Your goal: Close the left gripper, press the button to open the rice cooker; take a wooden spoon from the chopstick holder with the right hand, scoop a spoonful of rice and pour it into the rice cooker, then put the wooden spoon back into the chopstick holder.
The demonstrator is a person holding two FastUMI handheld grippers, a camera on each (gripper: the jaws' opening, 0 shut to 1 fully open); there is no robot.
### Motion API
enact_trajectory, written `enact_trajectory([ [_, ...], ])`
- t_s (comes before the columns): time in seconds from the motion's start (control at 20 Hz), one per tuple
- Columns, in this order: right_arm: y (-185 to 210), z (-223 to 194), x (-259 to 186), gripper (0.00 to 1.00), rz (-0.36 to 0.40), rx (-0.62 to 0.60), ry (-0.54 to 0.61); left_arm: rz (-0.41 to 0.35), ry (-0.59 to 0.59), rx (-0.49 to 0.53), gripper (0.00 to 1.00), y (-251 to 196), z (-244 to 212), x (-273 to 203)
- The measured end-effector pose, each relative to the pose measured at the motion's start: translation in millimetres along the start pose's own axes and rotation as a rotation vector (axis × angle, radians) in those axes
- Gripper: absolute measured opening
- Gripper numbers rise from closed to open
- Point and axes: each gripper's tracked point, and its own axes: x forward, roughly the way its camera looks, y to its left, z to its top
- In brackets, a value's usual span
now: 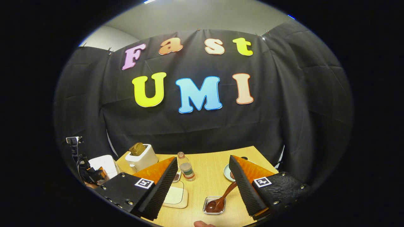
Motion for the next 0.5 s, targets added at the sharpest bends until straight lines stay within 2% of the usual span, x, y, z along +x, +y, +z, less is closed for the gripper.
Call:
enact_trajectory([
  [0.05,0.3,-3.2,-0.9,0.99,-0.004,0.013,0.005,0.001,-0.006,0.013,0.89,-3.5,0.7,0.0],
  [0.1,-0.3,-5.4,-2.8,0.99,-0.011,0.023,0.005,0.001,-0.011,0.031,0.99,-5.3,0.2,1.5],
  [0.15,-2.5,-6.6,-3.9,0.99,-0.019,0.029,0.005,-0.001,-0.024,0.041,0.95,-5.6,4.8,1.0],
  [0.25,-3.2,-4.6,-7.1,0.96,-0.030,0.036,-0.003,-0.021,-0.023,0.022,0.93,-4.8,8.5,-2.0],
  [0.3,-4.2,-1.3,-8.4,0.99,-0.035,0.038,-0.009,-0.033,-0.017,0.024,0.94,-6.1,9.3,-2.6],
  [0.35,-4.3,1.1,-9.0,0.96,-0.036,0.040,-0.019,-0.048,-0.020,0.027,0.94,-9.3,11.1,-6.4],
  [0.4,-3.2,4.0,-9.4,0.99,-0.036,0.040,-0.027,-0.059,-0.038,0.034,0.93,-10.4,20.7,-10.6],
  [0.45,-2.1,5.8,-10.1,0.96,-0.033,0.037,-0.035,-0.070,-0.068,0.041,0.93,-13.0,34.0,-19.5],
  [0.5,-1.3,9.9,-10.7,0.99,-0.030,0.031,-0.047,-0.091,-0.099,0.043,0.93,-18.6,49.6,-28.7],
])
